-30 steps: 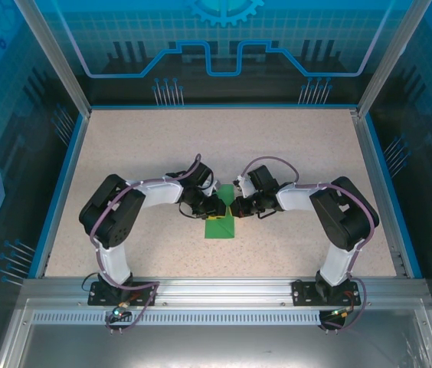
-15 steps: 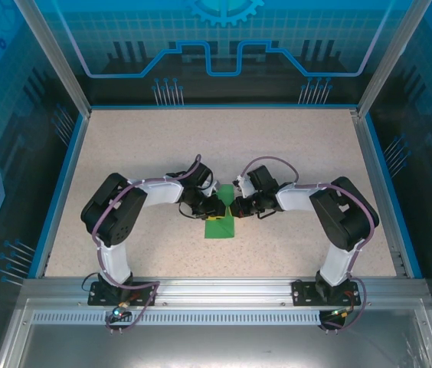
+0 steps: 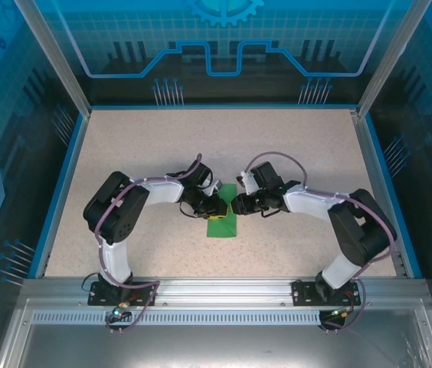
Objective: Fold a paper plane with a square sheet of paper (pick it up from the middle)
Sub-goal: Fold the triangle a second time at the center of the table.
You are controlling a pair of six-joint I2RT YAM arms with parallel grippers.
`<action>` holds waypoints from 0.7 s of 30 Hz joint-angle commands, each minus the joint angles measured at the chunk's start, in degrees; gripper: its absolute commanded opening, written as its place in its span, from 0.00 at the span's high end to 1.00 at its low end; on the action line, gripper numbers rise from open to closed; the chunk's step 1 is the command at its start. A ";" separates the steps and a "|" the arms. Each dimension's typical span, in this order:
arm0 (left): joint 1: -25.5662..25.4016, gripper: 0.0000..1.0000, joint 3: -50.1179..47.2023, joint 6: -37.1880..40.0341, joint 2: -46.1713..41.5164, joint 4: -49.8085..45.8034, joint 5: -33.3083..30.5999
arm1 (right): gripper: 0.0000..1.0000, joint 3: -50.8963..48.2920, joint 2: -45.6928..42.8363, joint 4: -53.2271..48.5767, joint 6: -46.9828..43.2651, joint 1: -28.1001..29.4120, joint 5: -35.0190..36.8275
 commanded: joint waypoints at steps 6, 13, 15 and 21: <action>0.40 0.74 -1.40 2.53 4.69 -2.87 -4.51 | 0.79 -5.90 -7.98 -2.00 5.41 5.19 -2.45; 0.54 0.74 -1.04 2.70 4.43 -3.20 -4.48 | 0.89 -9.41 -4.49 6.37 10.56 9.04 -3.73; 0.53 0.74 -0.96 2.68 4.48 -3.24 -4.46 | 0.89 -9.54 -3.24 7.47 10.53 9.33 -3.51; 0.53 0.74 -1.04 2.89 4.17 -3.50 -4.63 | 0.90 -9.26 -0.87 9.09 9.96 9.31 -2.82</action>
